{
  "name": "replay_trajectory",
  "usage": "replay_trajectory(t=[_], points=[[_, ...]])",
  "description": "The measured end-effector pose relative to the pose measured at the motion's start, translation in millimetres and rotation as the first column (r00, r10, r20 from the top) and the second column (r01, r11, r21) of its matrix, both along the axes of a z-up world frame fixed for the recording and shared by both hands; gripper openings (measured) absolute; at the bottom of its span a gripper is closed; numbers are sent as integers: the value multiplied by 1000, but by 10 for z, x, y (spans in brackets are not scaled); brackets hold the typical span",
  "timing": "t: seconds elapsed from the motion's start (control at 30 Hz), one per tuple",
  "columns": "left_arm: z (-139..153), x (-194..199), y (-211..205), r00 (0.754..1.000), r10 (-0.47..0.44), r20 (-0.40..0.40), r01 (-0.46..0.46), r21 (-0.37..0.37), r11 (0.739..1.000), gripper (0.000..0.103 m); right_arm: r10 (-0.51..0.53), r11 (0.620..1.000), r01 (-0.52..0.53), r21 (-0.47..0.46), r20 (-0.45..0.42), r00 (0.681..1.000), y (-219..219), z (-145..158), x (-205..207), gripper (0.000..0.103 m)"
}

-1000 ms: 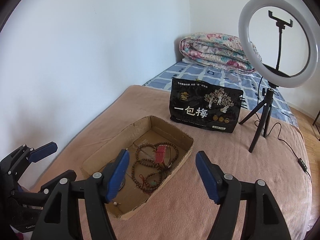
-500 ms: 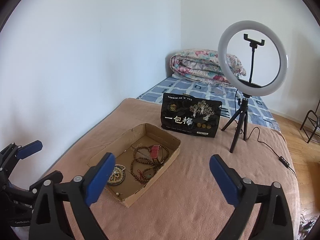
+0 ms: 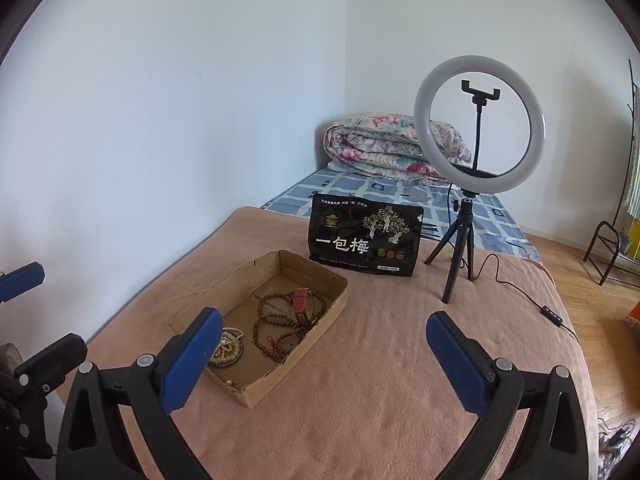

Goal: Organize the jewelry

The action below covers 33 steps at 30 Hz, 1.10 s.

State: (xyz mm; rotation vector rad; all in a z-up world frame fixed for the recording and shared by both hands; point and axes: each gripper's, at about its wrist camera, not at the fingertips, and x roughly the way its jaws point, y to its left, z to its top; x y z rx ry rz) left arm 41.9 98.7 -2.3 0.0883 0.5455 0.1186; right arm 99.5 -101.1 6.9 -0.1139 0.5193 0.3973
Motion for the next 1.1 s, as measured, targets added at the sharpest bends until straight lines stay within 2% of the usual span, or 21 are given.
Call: replay_trajectory(t=[0.27,1.1], points=[[-40,-47,23,1000,23,-11,-23,-9,1000,101,-2,1000,2,1,16,1000,-8,-20,-47,103],[-27,-90,-2,1000,17,-14,-17,-2,1000,101,-11,1000,11,7,7,1000,-65,-58,-41,103]])
